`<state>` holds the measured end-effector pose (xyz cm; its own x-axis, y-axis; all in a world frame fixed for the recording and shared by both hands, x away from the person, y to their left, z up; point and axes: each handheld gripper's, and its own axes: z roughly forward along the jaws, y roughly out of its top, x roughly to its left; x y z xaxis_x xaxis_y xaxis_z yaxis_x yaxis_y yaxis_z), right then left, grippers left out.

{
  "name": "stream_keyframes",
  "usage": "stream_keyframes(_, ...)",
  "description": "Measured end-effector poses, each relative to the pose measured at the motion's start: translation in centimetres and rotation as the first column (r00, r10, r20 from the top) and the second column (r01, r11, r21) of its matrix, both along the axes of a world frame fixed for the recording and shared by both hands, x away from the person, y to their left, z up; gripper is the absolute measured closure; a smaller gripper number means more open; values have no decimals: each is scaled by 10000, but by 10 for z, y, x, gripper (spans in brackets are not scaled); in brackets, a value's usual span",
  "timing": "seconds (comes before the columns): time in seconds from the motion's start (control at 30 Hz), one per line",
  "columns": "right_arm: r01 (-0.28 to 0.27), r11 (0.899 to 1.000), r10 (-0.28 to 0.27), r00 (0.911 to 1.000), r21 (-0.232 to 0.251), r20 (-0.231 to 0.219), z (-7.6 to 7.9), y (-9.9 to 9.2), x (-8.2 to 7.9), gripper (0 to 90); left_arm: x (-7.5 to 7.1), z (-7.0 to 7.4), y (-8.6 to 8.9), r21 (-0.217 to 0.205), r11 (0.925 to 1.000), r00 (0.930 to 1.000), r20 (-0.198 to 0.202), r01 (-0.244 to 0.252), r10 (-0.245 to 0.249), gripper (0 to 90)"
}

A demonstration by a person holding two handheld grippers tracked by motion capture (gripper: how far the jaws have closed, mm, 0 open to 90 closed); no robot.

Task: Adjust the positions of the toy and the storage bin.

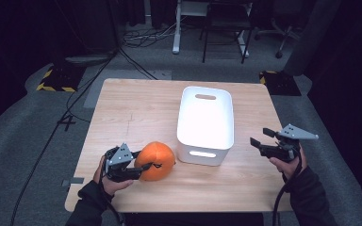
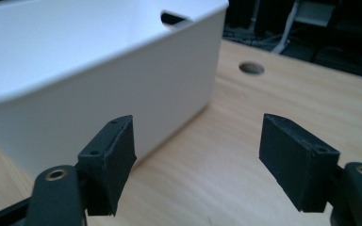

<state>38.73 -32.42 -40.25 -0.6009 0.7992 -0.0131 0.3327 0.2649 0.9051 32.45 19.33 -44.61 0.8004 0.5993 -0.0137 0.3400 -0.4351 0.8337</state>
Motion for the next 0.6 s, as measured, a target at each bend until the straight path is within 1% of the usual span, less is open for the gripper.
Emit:
stream_keyframes(0.03, -88, 9999, 87, 9998, 63, 161, 8, 7, 5, 279, 0, 0, 0, -11, 10000, 10000, 6, 13, -13, 478)
stream_keyframes(0.07, -88, 9999, 87, 9998, 63, 161, 8, 7, 5, 279, 0, 0, 0, -11, 10000, 10000, 6, 13, -13, 479)
stream_keyframes(0.1, -139, 9992, 129, 9996, 370, 269, 20, 19, 13, 294, 1, -1, 0, -157, 9999, 10000, 38, 19, -18, 479)
stream_keyframes(0.13, -139, 9992, 129, 9996, 370, 269, 20, 19, 13, 294, 1, -1, 0, -157, 9999, 10000, 38, 19, -18, 479)
stream_keyframes(0.17, -214, 9993, 205, 9993, 309, 308, 23, 23, 16, 295, 1, -1, 1, -161, 9999, 10000, 15, 18, -17, 479)
stream_keyframes(0.2, -278, 9991, 263, 9987, 332, 436, 32, 35, 24, 295, 1, -2, 1, -168, 9999, 10000, 9, 17, -17, 479)
stream_keyframes(0.23, -278, 9991, 263, 9987, 332, 436, 32, 35, 24, 295, 1, -2, 1, -174, 9998, 10000, 12, 19, -19, 479)
stream_keyframes(0.27, -248, 9988, 232, 9989, 411, 403, 35, 39, 26, 297, 1, -2, 0, -173, 9998, 10000, 17, 30, -29, 479)
stream_keyframes(0.3, -311, 9982, 291, 9988, 514, 393, 40, 45, 31, 302, 1, -2, 0, -168, 9999, 10000, 29, 37, -36, 479)
stream_keyframes(0.33, -240, 9984, 221, 9990, 515, 384, 43, 52, 36, 305, 0, -2, 0, -169, 9999, 10000, 34, 35, -34, 479)
stream_keyframes(0.4, -251, 9986, 239, 9994, 474, 268, 45, 59, 41, 311, 0, -2, 0, -121, 9999, 9999, 68, 100, -99, 479)
stream_keyframes(0.43, -222, 9991, 216, 9996, 365, 169, 45, 63, 44, 313, 0, -2, 0, -137, 9999, 9999, 85, 100, -99, 479)
stream_keyframes(0.5, -115, 9999, 117, 9998, -104, 188, 44, 70, 50, 339, 0, -2, 0, -142, 9998, 9999, 100, 107, -106, 479)
stream_keyframes(0.53, -115, 9999, 117, 9998, -104, 188, 44, 70, 50, 339, 0, -2, 0, -142, 9998, 9999, 100, 107, -106, 479)
stream_keyframes(0.57, 116, 9995, -115, 9999, -304, 17, 41, 76, 56, 353, 0, -2, -1, -161, 9998, 9999, 97, 117, -115, 478)
stream_keyframes(0.6, 41, 9996, -43, 10000, -281, -67, 39, 77, 58, 378, 0, -2, 0, -170, 9998, 9999, 94, 130, -129, 478)
